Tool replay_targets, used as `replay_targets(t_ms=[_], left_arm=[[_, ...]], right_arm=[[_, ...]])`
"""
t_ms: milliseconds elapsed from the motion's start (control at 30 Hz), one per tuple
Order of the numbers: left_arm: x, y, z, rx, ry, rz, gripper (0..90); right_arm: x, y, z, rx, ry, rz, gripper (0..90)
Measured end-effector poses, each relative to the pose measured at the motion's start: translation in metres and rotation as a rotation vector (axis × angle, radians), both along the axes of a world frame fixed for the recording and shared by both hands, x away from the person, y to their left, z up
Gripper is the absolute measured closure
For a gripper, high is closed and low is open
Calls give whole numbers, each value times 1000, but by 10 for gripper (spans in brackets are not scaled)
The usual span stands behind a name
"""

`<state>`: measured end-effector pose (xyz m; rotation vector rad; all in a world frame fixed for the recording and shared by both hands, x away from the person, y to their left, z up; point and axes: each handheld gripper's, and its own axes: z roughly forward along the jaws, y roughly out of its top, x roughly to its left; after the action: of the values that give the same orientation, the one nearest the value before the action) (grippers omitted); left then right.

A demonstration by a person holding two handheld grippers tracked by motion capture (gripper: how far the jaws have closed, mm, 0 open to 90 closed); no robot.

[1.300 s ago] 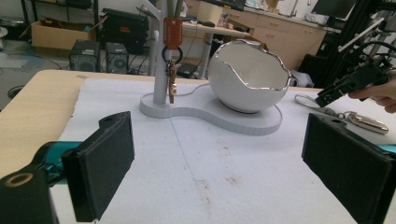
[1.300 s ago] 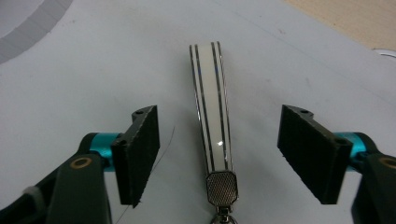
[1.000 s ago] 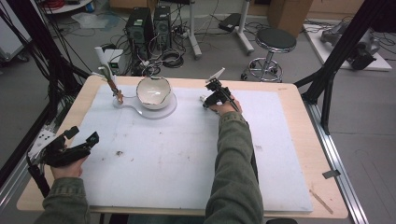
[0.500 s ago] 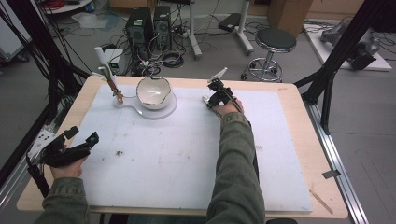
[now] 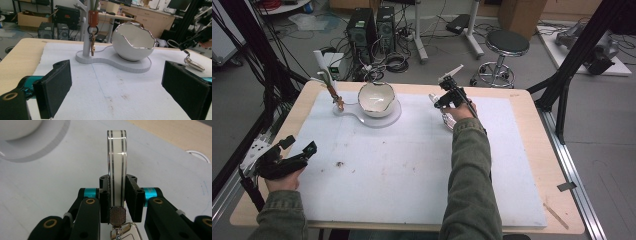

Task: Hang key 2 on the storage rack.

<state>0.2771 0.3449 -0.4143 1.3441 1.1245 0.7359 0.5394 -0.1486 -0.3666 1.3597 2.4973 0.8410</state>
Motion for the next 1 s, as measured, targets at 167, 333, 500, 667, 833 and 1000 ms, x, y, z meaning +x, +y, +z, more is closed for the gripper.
replay_targets(t_ms=[167, 333, 500, 667, 833, 1000], left_arm=[[0, -1, 0, 1, -2, 0, 97], [0, 0, 0, 1, -2, 3, 98], [0, -1, 0, 5, -2, 3, 97], [0, -1, 0, 4, -2, 1, 97], [0, -2, 1, 7, -4, 1, 97], [0, -2, 1, 6, -4, -1, 98]], right_arm=[[-8, -6, 15, 33, -33, 7, 751], [-17, -7, 28, 61, -63, 17, 751], [-25, -10, 41, 99, -85, 18, 751], [-38, -9, 58, 137, -116, 31, 751], [-53, -9, 77, 159, -161, 40, 751], [-68, -16, 95, 205, -203, 42, 751]])
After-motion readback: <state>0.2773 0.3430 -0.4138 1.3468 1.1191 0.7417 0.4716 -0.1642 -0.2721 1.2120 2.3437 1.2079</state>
